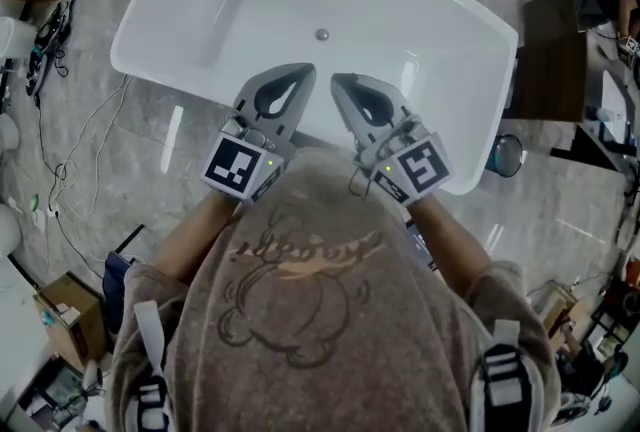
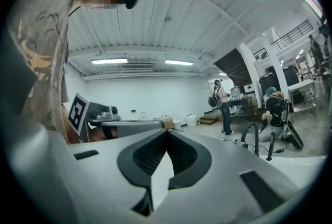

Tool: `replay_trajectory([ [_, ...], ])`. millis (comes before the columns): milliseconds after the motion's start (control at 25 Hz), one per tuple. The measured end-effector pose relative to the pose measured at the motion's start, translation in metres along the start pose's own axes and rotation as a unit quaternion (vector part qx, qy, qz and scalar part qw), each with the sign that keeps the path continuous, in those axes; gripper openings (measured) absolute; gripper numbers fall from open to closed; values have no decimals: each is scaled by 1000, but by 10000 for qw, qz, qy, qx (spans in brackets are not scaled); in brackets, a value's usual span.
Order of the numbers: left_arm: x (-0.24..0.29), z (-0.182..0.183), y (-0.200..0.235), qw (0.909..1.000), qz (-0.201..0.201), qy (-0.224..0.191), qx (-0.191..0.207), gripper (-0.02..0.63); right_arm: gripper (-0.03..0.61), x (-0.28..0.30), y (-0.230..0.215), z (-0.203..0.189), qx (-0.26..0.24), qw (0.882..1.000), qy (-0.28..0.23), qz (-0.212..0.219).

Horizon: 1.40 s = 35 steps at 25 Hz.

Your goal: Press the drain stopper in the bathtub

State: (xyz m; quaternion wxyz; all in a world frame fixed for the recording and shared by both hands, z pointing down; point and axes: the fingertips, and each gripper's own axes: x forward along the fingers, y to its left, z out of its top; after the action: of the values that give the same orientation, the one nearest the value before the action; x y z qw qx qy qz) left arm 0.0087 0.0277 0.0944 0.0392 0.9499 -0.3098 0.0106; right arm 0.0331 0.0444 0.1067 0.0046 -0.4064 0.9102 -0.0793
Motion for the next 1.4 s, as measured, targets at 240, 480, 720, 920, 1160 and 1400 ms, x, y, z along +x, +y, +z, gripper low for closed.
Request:
replay_trajectory([
  [240, -8, 3, -17, 9998, -111, -16, 160, 0, 2, -17, 4, 14, -78, 9994, -341, 14],
  [480, -6, 0, -12, 9995, -101, -111, 269, 0, 2, -18, 3, 12, -78, 9990, -441, 68],
  [720, -10, 0, -15, 9995, -43, -129, 278, 0, 0, -20, 15, 14, -70, 9982, -537, 263],
  [920, -12, 0, -17, 9995, -19, -129, 272, 0, 0, -20, 21, 15, -95, 9977, -518, 430],
  [1160, -14, -1, -13, 9996, 54, -105, 243, 0, 0, -19, 21, 16, -142, 9976, -464, 504],
  [1400, -12, -5, -11, 9995, 150, -89, 271, 0, 0, -19, 17, 18, -205, 9969, -527, 542],
])
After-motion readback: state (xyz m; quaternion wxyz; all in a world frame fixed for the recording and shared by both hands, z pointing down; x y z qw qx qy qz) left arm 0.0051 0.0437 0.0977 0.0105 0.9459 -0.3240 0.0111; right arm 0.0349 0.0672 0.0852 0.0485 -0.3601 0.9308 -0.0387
